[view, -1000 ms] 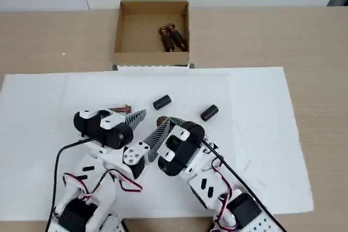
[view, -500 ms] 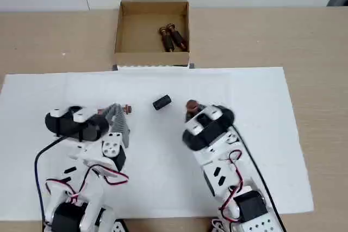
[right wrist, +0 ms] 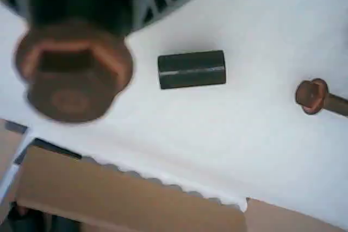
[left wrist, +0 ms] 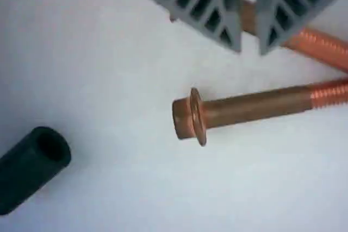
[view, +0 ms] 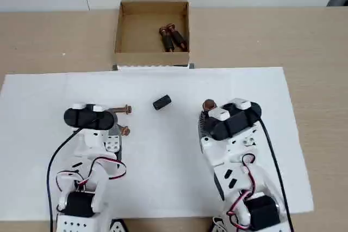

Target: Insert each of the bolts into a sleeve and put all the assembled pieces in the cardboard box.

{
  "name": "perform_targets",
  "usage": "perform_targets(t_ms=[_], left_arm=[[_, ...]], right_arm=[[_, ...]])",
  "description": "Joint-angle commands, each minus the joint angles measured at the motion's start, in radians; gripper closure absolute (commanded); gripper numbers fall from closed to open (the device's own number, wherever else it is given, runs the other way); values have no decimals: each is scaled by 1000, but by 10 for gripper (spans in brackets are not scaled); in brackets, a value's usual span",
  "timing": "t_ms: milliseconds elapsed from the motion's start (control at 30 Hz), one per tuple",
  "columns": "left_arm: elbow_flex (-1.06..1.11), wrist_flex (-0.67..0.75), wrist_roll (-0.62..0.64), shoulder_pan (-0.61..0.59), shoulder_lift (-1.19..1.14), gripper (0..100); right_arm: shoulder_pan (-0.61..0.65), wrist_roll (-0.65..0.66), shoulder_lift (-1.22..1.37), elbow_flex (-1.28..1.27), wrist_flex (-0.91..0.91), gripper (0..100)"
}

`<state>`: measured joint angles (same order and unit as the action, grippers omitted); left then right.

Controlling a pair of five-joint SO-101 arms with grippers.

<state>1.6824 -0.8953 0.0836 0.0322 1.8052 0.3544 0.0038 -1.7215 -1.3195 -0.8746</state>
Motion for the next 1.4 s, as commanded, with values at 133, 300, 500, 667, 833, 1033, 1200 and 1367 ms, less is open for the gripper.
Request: perform_targets(t_ms=[133, 300, 500, 667, 833, 1033, 1200, 1367], left_arm=[[-1, 25, -2, -5, 9, 994], [-1, 25, -2, -5, 9, 994], [-1, 23, -2, -5, 9, 994], [-1, 23, -2, -5, 9, 994], [-1, 23, -2, -5, 9, 994], [-1, 23, -2, -5, 9, 994], [-1, 23, -2, -5, 9, 994], [-1, 23, -2, -5, 9, 994]], right_arm=[[-10, -17, 412, 354, 28, 995], [-10, -15, 796, 591, 180, 995], [-24, -12, 1231, 859, 275, 995], [-44, -9, 1531, 1096, 363, 995], [-42, 112, 1801, 1355, 381, 995], [-41, 239, 2064, 1654, 381, 995], [-27, 376, 2256, 1873, 383, 995], [5, 480, 2420, 2038, 426, 995]])
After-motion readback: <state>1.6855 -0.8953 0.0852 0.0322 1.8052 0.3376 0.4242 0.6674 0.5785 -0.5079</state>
